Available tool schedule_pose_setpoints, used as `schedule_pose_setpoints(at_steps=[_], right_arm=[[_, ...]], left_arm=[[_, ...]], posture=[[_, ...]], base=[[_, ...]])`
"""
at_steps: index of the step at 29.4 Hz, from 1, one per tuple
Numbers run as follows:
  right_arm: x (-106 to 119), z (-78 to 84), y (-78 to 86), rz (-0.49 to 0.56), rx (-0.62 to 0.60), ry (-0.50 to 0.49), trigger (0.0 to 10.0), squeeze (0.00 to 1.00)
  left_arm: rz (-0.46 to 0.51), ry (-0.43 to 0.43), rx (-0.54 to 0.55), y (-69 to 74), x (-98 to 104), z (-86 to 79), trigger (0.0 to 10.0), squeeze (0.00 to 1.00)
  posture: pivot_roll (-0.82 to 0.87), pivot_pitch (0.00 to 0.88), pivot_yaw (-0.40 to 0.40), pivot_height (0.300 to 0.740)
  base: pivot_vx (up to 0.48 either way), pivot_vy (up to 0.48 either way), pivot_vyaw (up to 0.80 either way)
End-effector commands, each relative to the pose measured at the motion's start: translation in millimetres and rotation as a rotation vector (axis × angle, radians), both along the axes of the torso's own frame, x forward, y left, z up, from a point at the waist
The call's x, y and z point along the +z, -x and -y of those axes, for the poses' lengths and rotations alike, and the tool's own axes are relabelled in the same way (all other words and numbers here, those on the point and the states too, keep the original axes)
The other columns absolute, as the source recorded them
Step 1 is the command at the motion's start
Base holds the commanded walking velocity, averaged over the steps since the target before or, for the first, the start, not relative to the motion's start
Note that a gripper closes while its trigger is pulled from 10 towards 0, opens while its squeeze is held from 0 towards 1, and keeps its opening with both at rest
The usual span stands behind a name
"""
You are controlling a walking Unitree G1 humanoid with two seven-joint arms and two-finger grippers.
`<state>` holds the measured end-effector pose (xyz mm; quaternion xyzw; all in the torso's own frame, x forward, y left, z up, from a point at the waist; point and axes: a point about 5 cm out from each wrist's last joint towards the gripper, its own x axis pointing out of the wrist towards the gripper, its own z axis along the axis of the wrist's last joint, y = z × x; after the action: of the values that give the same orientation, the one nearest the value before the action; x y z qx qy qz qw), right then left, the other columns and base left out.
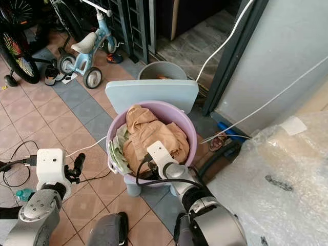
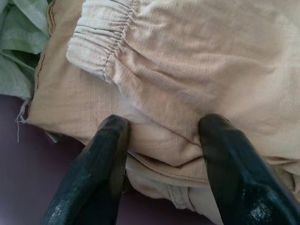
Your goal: Clothes washing
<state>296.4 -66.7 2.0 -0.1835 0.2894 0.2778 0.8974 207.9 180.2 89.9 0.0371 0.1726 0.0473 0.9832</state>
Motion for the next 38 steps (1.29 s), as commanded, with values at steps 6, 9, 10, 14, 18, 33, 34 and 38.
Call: schedule_pose_setpoints(at_steps=[6, 9, 10, 14, 18, 33, 34, 38], right_arm=[[-8, 4.7, 5.8, -0.015, -0.028, 0.020, 0.0, 0.00], [-8, 7.4, 4.9, -0.010, -0.035, 0.030, 0.0, 0.00], [-8, 8.3, 4.9, -0.010, -0.042, 0.029, 0.0, 0.00], [-10, 11.1, 6.3, -0.018, -0.059, 0.022, 0.0, 0.00], [-12, 11.9, 8.6, -0.015, -0.067, 0.017, 0.0, 0.00], [44, -3.8, -26.6, 0.189, -0.152, -0.406, 0.0, 0.00], [51, -2.6, -31.2, 0.212, -0.163, -0.439, 0.0, 0.00], [78, 7.4, -49.1, 0.293, -0.218, -0.533, 0.0, 0.00]], left_arm=[[-0.031, -0.007, 0.004, 0.3, -5, 0.3, 10.0, 0.00], [-0.046, 0.017, -0.037, -0.4, -6, 5.2, 10.0, 0.00], [-0.058, 0.015, -0.056, 0.1, -6, 7.6, 10.0, 0.00], [-0.151, 0.028, -0.122, 6.6, -16, 15.4, 10.0, 0.00], [-0.150, 0.045, -0.171, 7.9, -16, 16.0, 10.0, 0.00], [-0.193, -0.057, -0.315, -3.8, -25, 18.2, 10.0, 0.00], [-0.190, -0.056, -0.320, -5.0, -26, 19.8, 10.0, 0.00], [-0.171, -0.066, -0.321, -13.1, -28, 22.5, 10.0, 0.00]], posture=[[0.21, 0.222, 0.011, 0.740], [0.20, 0.227, 0.008, 0.740], [0.20, 0.230, 0.006, 0.740], [0.20, 0.248, 0.000, 0.740], [0.18, 0.262, -0.012, 0.740], [0.10, 0.245, -0.043, 0.740], [0.10, 0.237, -0.044, 0.740], [0.09, 0.196, -0.042, 0.740]], base=[[0.000, 0.000, 0.00], [0.000, 0.000, 0.00], [0.000, 0.000, 0.00], [0.000, 0.000, 0.00], [0.000, 0.000, 0.00], [0.000, 0.000, 0.00], [0.000, 0.000, 0.00], [0.000, 0.000, 0.00]])
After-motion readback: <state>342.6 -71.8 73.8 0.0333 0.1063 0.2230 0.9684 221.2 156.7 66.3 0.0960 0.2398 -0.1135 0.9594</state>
